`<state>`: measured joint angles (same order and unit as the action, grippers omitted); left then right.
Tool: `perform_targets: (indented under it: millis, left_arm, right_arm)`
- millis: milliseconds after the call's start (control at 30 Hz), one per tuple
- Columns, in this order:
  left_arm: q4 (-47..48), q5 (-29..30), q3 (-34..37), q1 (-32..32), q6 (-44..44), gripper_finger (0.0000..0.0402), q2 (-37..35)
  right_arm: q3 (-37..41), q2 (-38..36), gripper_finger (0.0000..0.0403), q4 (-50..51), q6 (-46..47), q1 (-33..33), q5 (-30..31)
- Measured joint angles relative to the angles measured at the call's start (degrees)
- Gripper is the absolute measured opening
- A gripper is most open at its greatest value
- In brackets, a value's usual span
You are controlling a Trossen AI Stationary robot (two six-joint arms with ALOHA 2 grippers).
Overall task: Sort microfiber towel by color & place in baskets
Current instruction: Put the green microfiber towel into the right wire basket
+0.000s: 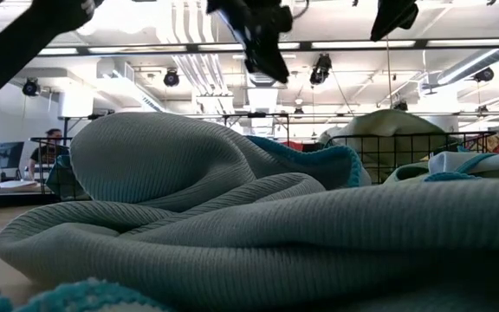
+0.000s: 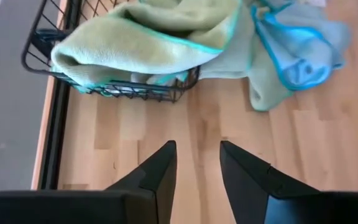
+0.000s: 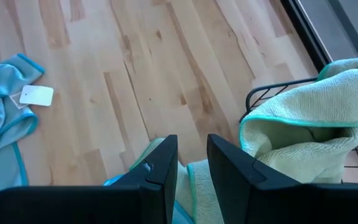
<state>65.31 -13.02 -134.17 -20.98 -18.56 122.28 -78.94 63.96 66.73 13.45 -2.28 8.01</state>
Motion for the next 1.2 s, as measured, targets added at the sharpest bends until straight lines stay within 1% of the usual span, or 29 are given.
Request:
perform_targets:
  millis: [200, 267, 333, 400, 500, 633, 800, 1000, 1200]
  left_arm:
    - [3.57, -0.03, 0.86, 0.87, 1.52, 0.0098, -5.27]
    - [4.66, -0.02, 2.72, 1.14, 2.59, 0.0096, -7.54]
    - [5.12, 0.02, 6.48, 1.52, 4.04, 0.0095, -11.02]
    - [4.66, 0.54, 11.43, 1.99, 5.79, 0.0095, -15.26]
    - [1.68, 3.15, 20.47, 3.1, 9.22, 0.0095, -22.35]
    - [-4.68, 6.37, 33.17, 4.6, 14.94, 0.0095, -33.15]
    - [-13.42, 11.89, 48.46, 6.61, 20.91, 0.0095, -46.23]
    - [-19.73, 13.99, 64.21, 8.08, 25.64, 0.0095, -60.35]
    - [-30.8, 14.06, 77.33, 8.27, 27.15, 0.0095, -71.27]
  right_arm:
    - [0.01, 0.0, 0.0082, 0.38, 0.02, 0.0, -0.07]
    - [0.0, 0.0, 0.0082, 0.46, 0.02, 0.0, -0.07]
    - [0.01, 0.0, 0.0082, 0.47, -0.01, 0.0, -0.07]
    - [-0.01, 0.0, 0.0082, 0.49, -0.05, 0.0, -0.07]
    - [0.01, 0.0, 0.0082, 0.53, -0.49, 0.0, -0.07]
    - [-0.01, 0.0, 0.0082, 0.51, -1.45, 0.0, -0.07]
    - [0.01, 0.0, 0.0082, 0.45, -1.56, 0.0, -0.07]
    - [0.01, 0.0, 0.0082, 0.27, 0.48, 0.0, -0.04]
    - [0.0, 0.0, 0.0082, 0.19, 2.8, 0.0, -0.02]
